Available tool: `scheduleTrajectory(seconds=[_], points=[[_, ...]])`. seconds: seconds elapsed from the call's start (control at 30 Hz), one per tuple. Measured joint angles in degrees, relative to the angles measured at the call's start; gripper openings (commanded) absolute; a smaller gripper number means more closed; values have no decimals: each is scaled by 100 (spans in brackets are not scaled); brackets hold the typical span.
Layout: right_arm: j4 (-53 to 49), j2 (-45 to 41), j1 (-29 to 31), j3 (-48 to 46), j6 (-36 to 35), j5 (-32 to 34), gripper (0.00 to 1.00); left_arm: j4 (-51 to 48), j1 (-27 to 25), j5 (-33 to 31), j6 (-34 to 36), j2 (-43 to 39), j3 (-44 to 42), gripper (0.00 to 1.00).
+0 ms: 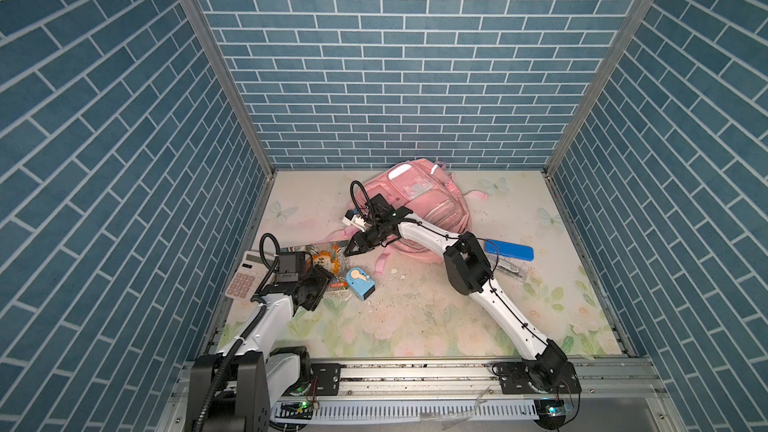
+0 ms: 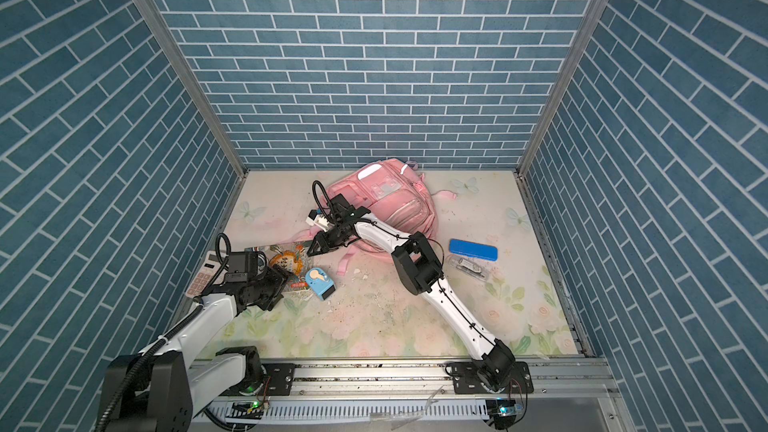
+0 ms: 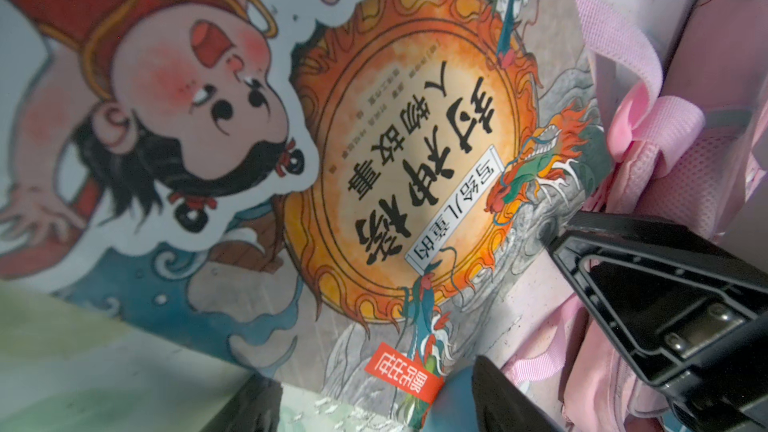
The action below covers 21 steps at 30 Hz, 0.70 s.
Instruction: Pack the student bag
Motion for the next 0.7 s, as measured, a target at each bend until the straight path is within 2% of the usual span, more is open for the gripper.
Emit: scheduleTrajectory(seconds=[0.33,0.7], points=[[439,-181,2,-509,111,48,0,-590,-4,-190,116,-496,35,74],[1639,-1165,-105,-2258,461,131,0,-1410,-13,-562,428,-1034,964,77]])
